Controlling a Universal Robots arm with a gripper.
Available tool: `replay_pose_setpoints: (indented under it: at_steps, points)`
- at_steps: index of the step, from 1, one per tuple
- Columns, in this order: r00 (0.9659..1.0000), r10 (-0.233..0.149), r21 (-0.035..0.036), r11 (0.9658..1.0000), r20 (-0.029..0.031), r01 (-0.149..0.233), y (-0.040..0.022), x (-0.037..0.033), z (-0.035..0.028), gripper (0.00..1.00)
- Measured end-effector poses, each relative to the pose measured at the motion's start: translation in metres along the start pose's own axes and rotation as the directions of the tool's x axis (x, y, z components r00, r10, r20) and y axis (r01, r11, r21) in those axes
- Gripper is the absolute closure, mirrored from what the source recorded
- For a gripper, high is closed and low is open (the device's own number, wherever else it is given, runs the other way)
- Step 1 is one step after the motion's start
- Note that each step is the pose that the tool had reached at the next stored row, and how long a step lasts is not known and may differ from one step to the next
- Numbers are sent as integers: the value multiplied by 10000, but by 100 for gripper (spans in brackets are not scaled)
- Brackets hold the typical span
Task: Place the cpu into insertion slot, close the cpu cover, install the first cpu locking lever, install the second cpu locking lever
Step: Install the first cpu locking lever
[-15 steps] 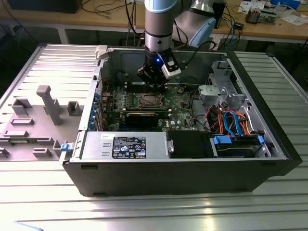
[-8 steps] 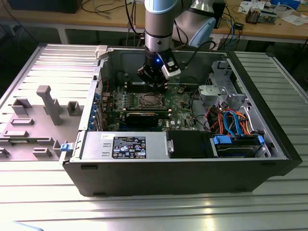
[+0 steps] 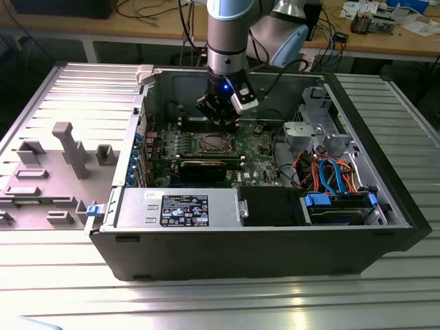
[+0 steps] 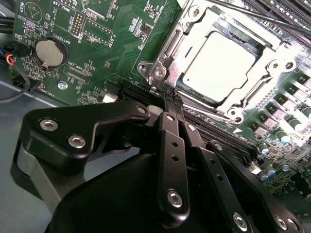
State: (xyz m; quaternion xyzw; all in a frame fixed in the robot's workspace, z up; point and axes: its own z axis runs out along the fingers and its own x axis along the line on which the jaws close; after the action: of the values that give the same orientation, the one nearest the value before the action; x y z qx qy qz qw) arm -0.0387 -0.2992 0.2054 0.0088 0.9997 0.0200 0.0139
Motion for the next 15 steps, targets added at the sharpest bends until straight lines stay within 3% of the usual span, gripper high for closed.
replay_pose_setpoints:
  at_steps: [15]
  points:
    - [10000,16,-1,10000,2,-16,0,-5,-1,89]
